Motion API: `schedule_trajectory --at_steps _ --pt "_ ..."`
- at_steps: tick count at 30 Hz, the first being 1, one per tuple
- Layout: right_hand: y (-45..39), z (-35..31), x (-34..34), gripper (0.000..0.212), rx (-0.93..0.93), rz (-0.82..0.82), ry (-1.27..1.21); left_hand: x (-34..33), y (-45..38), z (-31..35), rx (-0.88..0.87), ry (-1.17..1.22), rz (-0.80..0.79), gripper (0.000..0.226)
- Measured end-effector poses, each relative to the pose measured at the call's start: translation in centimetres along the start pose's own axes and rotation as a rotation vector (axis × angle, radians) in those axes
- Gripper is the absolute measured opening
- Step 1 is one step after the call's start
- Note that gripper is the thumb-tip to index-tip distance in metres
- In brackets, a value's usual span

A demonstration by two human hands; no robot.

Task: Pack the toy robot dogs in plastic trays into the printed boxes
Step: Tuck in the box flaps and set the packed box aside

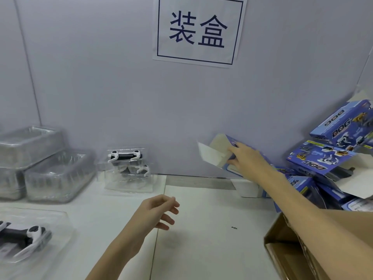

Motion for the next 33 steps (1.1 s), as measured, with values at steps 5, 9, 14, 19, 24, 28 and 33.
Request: schedule_trajectory --at_steps 5,9,14,19,24,28,33 --pt "3.9 -6.5 1.7 0.026 0.109 0.279 -0.440 -1.5 0.4 0.1 -0.205 -0.164 0.030 0.047" --pt "8.5 -10.1 -0.4 0.024 0.064 0.383 -0.755 -3.7 0.9 -0.1 -0.363 -0.238 -0.050 0.092" --pt "12.0 -12.4 -3.0 0.026 -0.027 0.555 -1.060 -7.4 1.3 -1.1 -0.498 0.036 -0.112 0.099" --pt "13.4 -11.3 -4.5 0.032 0.046 0.553 -1.308 -8.0 1.1 -2.0 -0.509 0.028 0.013 0.097" --pt "13.9 -7.3 -6.1 0.044 -0.164 0.612 -1.402 -6.0 0.7 -1.9 -0.322 0.066 -0.132 0.092" --pt "13.7 -5.1 -6.9 0.052 -0.370 0.238 -1.476 -3.8 0.2 -1.9 -0.183 0.065 -0.235 0.102" --pt "13.6 -5.5 -8.0 0.057 -0.270 -0.035 -1.649 -1.6 -0.5 -2.4 -0.178 0.048 -0.282 0.100"
Point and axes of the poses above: each hand's wrist, its own y-axis away from the middle knuckle, its own x-axis out of the back of the hand, z = x × y, the point moved 1 cm from there along -y, towards the middle knuckle, and after that the axes turned 1 degree about x, right-handed, at the moved point
